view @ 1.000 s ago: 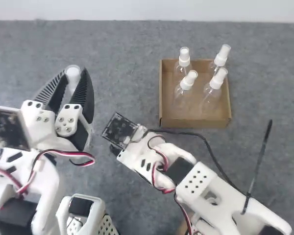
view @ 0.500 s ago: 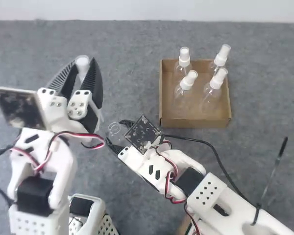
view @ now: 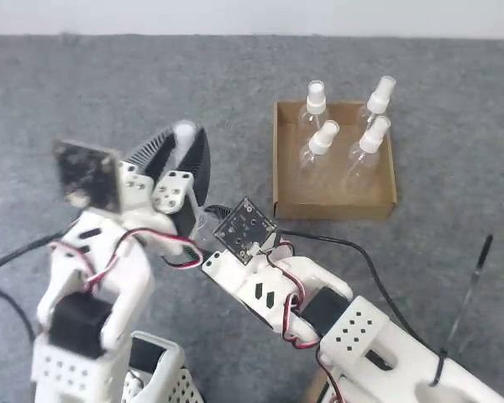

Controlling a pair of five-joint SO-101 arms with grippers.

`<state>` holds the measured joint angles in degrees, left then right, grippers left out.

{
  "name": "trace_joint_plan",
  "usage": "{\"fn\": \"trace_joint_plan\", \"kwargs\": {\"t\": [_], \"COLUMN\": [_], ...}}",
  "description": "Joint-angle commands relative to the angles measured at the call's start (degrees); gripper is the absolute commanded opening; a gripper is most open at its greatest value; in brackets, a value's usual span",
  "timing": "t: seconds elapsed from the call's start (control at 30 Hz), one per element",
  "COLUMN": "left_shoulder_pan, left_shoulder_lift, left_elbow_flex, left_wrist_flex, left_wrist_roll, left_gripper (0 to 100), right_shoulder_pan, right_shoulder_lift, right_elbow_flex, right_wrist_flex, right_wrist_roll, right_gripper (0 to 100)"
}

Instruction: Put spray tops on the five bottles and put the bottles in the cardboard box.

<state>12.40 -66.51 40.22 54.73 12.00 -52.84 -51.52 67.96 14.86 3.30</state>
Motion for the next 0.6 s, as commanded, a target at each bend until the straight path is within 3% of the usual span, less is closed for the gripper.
{"fn": "trace_joint_plan", "kwargs": {"t": [0.0, 0.37, 0.57], "left_shoulder_pan": [-0.1, -2.2, -1.8], "left_shoulder_lift": [-1.0, -1.1, -1.1], "left_elbow_flex": [2.9, 5.5, 5.8], "left_wrist_flex": [-2.9, -1.3, 1.0], "left_wrist_roll": [0.8, -0.9, -3.6], "left_gripper": [1, 1, 1], "right_shoulder_pan": [-0.2, 3.3, 6.7], "right_shoulder_lift": [-0.3, -0.3, -0.3], "right_elbow_flex": [-0.7, 4.2, 4.2], "right_wrist_flex": [-1.1, -12.5, -14.5], "right_wrist_roll": [-0.8, -1.0, -6.7], "right_gripper": [0.6, 0.6, 0.6]}}
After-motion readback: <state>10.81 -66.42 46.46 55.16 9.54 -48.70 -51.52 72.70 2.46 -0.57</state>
